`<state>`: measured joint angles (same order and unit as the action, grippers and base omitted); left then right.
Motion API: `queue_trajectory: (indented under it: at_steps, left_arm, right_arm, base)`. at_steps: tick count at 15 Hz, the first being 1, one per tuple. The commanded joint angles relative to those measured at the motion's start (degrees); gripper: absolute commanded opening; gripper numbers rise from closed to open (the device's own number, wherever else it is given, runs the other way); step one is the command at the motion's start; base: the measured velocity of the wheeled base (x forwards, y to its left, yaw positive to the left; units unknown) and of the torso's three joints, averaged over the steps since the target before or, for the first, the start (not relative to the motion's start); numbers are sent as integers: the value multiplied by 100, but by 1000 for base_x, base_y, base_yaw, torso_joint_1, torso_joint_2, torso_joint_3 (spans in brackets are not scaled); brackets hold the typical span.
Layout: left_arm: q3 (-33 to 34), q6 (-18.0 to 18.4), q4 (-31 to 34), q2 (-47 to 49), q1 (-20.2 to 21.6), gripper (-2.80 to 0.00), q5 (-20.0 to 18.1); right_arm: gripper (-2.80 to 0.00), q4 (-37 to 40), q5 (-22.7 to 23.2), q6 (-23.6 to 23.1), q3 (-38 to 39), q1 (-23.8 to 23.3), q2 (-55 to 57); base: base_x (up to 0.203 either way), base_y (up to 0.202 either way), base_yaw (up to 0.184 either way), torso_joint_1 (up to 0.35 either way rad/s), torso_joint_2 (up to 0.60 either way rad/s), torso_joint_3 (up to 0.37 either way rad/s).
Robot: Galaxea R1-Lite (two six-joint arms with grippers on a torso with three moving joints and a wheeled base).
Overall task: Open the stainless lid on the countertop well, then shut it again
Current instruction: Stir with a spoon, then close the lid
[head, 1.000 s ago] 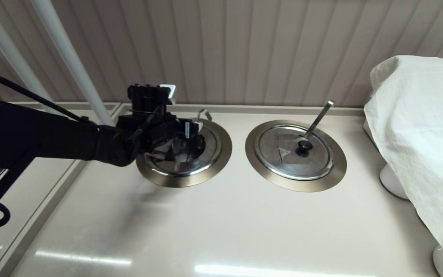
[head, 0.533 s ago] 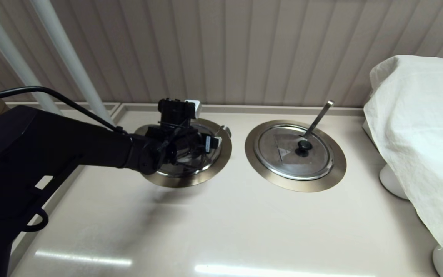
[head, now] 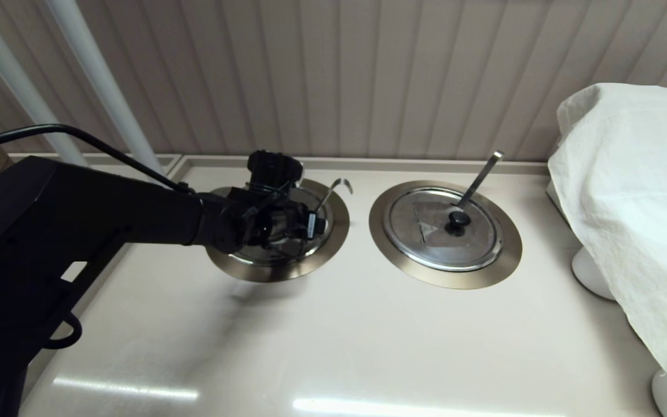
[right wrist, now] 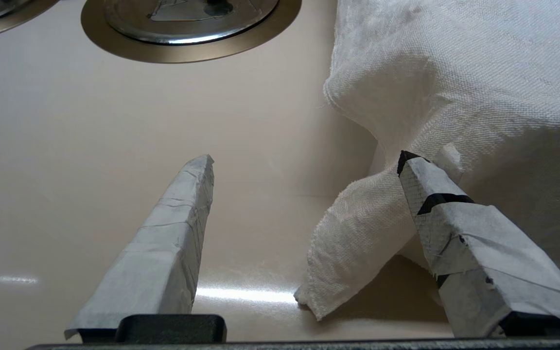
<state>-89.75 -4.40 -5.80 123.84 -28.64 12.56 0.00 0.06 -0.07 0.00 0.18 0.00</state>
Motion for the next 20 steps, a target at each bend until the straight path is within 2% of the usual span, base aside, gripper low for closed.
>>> queue_trajectory:
  at_steps: [1,5,7,9,10,12,13,14,17,20]
  left_arm:
    - [388,0,5,-262,-7,0,-69]
    - [1177,-23,-21,-937,60,0,-694]
    - [1599,-26,-250,-1230,265,0,-889]
    - [2126,-43,-805,-1640,679,0,-941]
    - [2434,-189,-1179,-1858,913,0,-953]
    - [3078,-1177,-2178,-2329,1360,0,-1006]
    - [3242,-1501,-2352,-2449,1528,0,-1043]
    - [3256,-1623,-2430,-2411,1584,0,-1026]
    - [2981,-2471,-2455,-2074,1744,0,-1006]
    - [2997,-2543,-2432,-1740,1928,0,-1001]
  right_arm:
    - [0,0,3,-1,0,5,9]
    - [0,0,-1,-2,0,-1,9]
    - [0,0,-3,-1,0,-1,8]
    - [0,0,3,-1,0,-1,3]
    - [0,0,3,-1,0,-1,9]
    - [0,0,3,-1,0,-1,9]
    - [0,0,1,-1,0,-1,0]
    - [0,0,3,-1,0,2,8]
    - [0,0,3,-1,0,-1,0]
    - [0,0,2,-1,0,-1,8]
  base:
    - [0,0,0,0,0,0]
    - [0,0,0,0,0,0]
    - [0,0,0,0,0,0]
    - [0,0,0,0,0,0]
    - [0,0,0,0,0,0]
    - [0,0,0,0,0,0]
    - [0,0,0,0,0,0]
    - [0,0,0,0,0,0]
    - [0,0,0,0,0,0]
    - [0,0,0,0,0,0]
